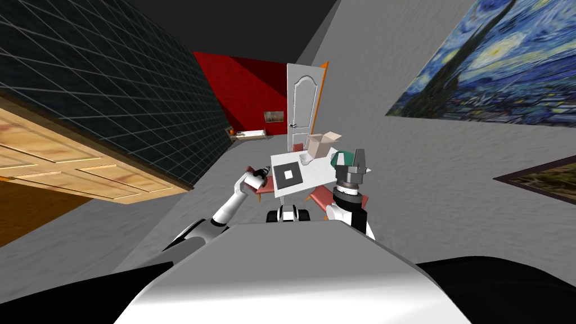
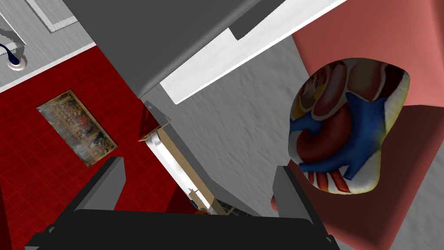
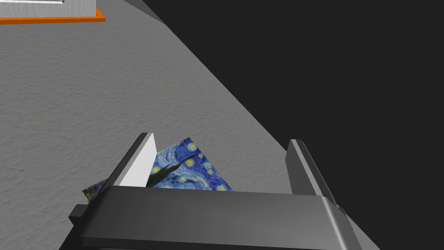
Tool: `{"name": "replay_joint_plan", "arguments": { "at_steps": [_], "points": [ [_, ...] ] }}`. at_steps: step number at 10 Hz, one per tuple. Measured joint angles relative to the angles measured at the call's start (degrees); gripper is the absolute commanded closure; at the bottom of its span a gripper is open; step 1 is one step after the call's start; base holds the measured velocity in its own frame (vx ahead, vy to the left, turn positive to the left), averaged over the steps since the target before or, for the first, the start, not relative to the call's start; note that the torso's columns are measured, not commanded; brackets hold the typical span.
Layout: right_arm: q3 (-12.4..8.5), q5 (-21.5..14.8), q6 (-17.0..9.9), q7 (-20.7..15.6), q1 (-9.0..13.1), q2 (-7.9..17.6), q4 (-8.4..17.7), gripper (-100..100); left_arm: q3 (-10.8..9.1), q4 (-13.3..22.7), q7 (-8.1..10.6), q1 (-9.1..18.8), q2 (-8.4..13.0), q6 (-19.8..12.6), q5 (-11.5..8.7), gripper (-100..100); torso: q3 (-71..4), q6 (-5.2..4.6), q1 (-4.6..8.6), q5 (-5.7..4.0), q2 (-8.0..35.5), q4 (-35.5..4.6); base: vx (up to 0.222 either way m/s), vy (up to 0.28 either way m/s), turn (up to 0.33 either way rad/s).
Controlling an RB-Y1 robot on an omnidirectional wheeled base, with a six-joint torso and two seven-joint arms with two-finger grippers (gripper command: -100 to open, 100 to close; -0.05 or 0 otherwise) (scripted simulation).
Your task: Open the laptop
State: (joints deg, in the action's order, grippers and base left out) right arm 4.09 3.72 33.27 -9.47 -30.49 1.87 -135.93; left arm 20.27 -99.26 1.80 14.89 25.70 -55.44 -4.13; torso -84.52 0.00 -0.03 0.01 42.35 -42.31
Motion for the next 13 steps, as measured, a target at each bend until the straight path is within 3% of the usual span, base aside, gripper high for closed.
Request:
{"name": "replay_joint_plan", "arguments": {
  "at_steps": [2,6,7,11,12,13],
  "points": [
    [0.0,0.0,0.0,0.0,0.0,0.0,0.0,0,1.11,-0.7,0.50,1.1,-1.1,-0.4,0.8,-100,0.0,0.04,-0.26,0.05,0.0,0.0,0.039,-0.039,-0.004],
    [0.0,0.0,0.0,0.0,0.0,0.0,0.0,0,1.98,4.0,0.88,3.1,-5.2,0.7,4.4,-100,0.0,0.00,0.03,-0.01,0.0,0.0,0.026,0.046,-0.006],
    [0.0,0.0,0.0,0.0,0.0,0.0,0.0,0,2.01,4.1,0.91,3.1,-5.3,0.8,4.5,100,0.0,0.01,0.17,-0.06,0.0,0.0,-0.016,-0.023,0.008],
    [0.0,0.0,0.0,0.0,0.0,0.0,0.0,0,1.25,-0.2,0.58,1.3,-1.7,-0.2,1.3,100,0.0,0.00,0.02,-0.01,-0.1,0.0,-0.031,-0.042,0.006],
    [0.0,0.0,0.0,0.0,0.0,0.0,0.0,0,1.23,-0.3,0.56,1.2,-1.6,-0.3,1.2,-100,-0.1,0.00,-0.07,0.02,-0.2,0.0,-0.020,0.021,-0.231],
    [0.0,0.0,0.0,0.0,0.0,0.0,0.0,0,0.63,0.5,0.73,1.7,-1.5,-0.7,0.9,-100,-0.1,-0.04,-0.15,0.04,-0.1,0.0,-0.031,0.045,-0.218]
  ]
}}
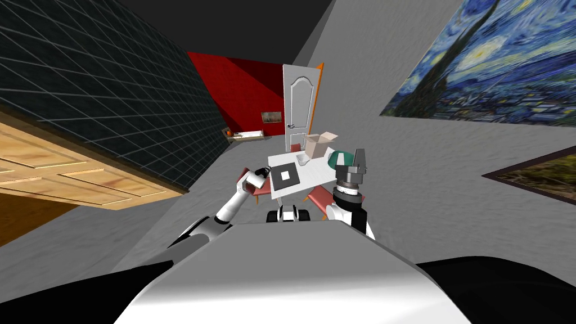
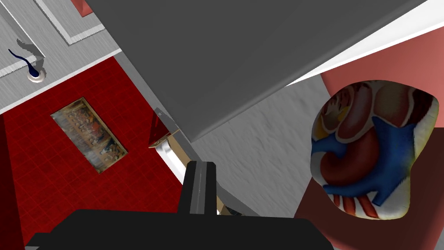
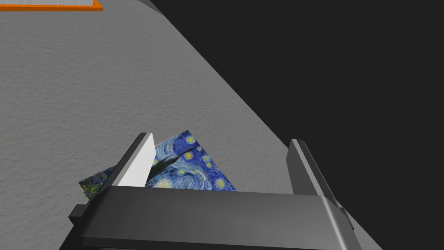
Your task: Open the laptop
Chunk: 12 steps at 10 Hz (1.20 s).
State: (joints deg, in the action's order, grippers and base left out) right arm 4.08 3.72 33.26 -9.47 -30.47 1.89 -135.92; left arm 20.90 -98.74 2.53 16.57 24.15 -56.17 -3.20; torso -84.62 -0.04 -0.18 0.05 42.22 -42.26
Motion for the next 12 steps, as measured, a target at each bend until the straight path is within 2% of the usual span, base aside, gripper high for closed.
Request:
{"name": "replay_joint_plan", "arguments": {
  "at_steps": [12],
  "points": [
    [0.0,0.0,0.0,0.0,0.0,0.0,0.0,0,-8.42,14.3,2.11,6.9,1.4,-4.0,-5.4,-100,0.0,0.04,0.21,-0.06,0.1,0.0,-0.040,0.052,-0.218]
  ]
}}
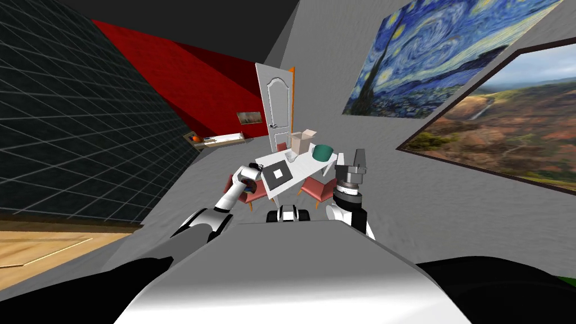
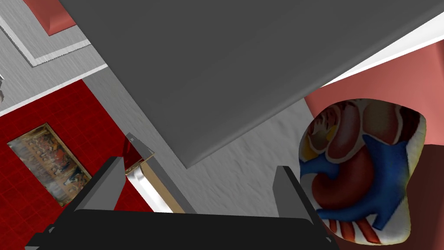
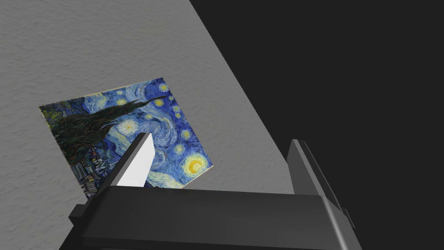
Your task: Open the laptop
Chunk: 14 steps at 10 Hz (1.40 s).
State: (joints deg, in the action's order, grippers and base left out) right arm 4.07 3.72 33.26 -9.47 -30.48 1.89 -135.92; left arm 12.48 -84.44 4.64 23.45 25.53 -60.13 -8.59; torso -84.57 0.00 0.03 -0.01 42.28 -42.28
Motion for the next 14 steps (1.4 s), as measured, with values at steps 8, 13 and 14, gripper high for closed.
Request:
{"name": "replay_joint_plan", "arguments": {
  "at_steps": [8,13,14],
  "points": [
    [0.0,0.0,0.0,0.0,0.0,0.0,0.0,0,-3.91,8.5,0.78,2.7,-0.1,0.3,-1.7,-100,-0.1,0.00,-0.02,0.01,-0.2,0.1,-0.012,0.026,-0.128],
    [0.0,0.0,0.0,0.0,0.0,0.0,0.0,0,-4.29,7.8,0.90,2.9,0.7,-1.5,-2.8,100,0.0,-0.13,-0.12,0.05,0.0,0.0,-0.012,0.020,-0.063],
    [0.0,0.0,0.0,0.0,0.0,0.0,0.0,0,-4.84,8.5,1.08,3.0,0.9,-1.9,-3.5,100,-0.1,-0.14,-0.20,0.09,-0.2,0.0,-0.016,0.120,-0.236]
  ]
}}
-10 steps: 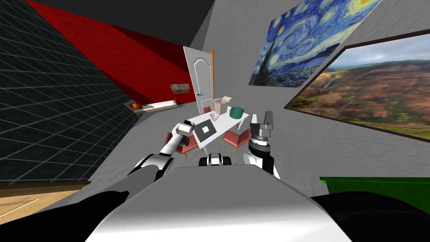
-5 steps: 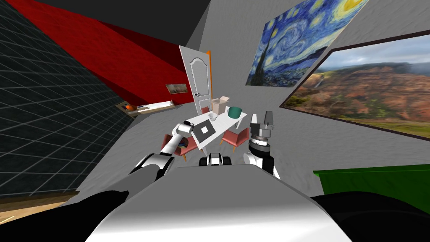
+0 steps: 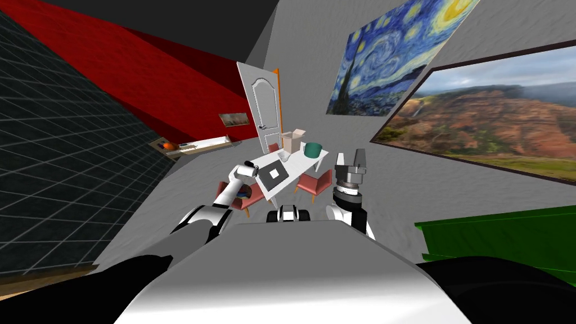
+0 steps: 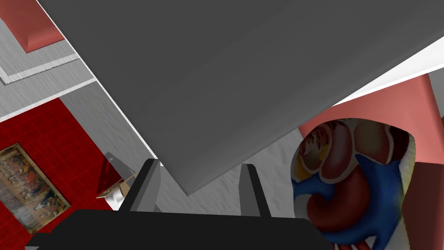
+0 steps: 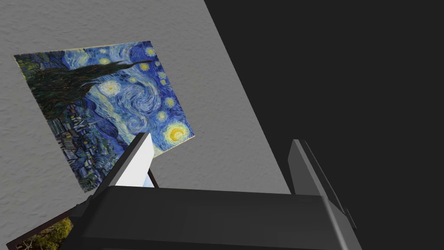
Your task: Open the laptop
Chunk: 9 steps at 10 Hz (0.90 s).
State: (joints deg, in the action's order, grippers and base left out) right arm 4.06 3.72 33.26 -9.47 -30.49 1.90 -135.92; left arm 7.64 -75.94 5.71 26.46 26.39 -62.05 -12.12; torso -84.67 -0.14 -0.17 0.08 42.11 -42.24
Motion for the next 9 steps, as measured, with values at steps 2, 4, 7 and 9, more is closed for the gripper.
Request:
{"name": "replay_joint_plan", "arguments": {
  "at_steps": [2,4,7,9],
  "points": [
    [0.0,0.0,0.0,0.0,0.0,0.0,0.0,0,-1.57,2.3,0.61,0.5,0.4,-1.0,-1.8,100,-0.1,-0.01,-0.08,0.11,-0.2,0.2,-0.022,0.130,-0.279],
    [0.0,0.0,0.0,0.0,0.0,0.0,0.0,0,-2.53,4.3,1.23,1.1,0.3,-1.9,-2.9,100,-0.2,0.07,0.11,0.03,-0.3,0.2,-0.002,0.066,-0.088],
    [0.0,0.0,0.0,0.0,0.0,0.0,0.0,0,-3.85,6.7,2.04,1.0,0.4,-2.5,-3.9,100,0.0,-0.10,0.08,0.05,0.0,0.1,-0.011,0.097,-0.242],
    [0.0,0.0,0.0,0.0,0.0,0.0,0.0,0,-5.25,10.1,2.73,1.3,0.4,-2.5,-5.2,-100,0.0,-0.06,0.08,0.06,0.0,0.1,-0.023,0.097,-0.169]
  ]
}}
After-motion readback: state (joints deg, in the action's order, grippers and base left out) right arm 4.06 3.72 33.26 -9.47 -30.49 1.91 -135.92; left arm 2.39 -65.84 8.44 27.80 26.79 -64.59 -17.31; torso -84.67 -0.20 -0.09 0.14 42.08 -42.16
